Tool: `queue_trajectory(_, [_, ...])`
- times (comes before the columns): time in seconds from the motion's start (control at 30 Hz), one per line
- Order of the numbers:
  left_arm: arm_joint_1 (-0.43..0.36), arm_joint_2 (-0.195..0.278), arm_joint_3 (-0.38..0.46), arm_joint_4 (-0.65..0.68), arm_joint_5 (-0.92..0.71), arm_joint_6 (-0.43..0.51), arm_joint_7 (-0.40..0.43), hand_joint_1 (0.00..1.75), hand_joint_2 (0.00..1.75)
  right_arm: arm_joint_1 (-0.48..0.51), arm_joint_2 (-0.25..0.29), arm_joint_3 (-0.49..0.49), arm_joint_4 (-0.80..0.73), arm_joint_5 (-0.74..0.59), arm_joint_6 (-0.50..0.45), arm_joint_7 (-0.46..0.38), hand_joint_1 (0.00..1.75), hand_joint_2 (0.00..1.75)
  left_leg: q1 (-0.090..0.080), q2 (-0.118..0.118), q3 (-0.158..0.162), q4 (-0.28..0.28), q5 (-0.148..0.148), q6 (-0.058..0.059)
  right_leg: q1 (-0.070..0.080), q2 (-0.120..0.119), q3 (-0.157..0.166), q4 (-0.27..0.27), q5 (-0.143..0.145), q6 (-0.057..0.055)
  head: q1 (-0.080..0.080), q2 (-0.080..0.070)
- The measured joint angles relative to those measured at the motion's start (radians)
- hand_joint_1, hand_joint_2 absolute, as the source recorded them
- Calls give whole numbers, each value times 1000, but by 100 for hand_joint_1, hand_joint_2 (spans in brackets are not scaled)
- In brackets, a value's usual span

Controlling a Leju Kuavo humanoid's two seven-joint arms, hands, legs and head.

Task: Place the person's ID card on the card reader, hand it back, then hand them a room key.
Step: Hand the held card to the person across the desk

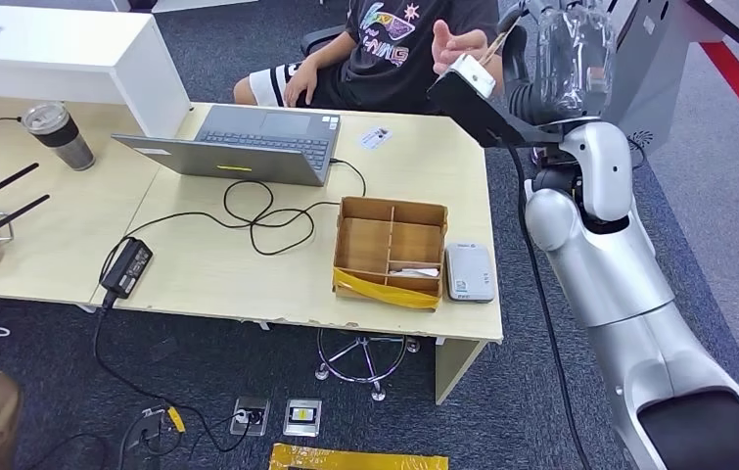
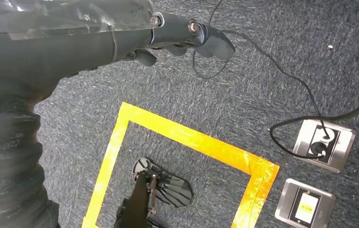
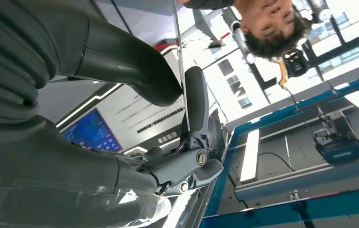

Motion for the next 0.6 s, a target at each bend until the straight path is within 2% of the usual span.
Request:
queue_trajectory(0.2, [-11,-6,-12,0,-9,-2,3,0,175,-76,21,2,178,99,5,50,175,175,0,0,0,0,0,0,0,-1,0,0,0,0,0,0])
queue_trajectory(0.33, [-9,-8,-12,0,3,-1,4,0,175,-105,25,6,269,158,56,106,175,175,0,0,0,0,0,0,0,0,0,0,0,0,0,0])
queue_trajectory(0.6, [1,-8,-12,0,18,-2,3,0,175,-119,25,16,376,185,91,140,175,175,0,0,0,0,0,0,0,-1,0,0,0,0,0,0])
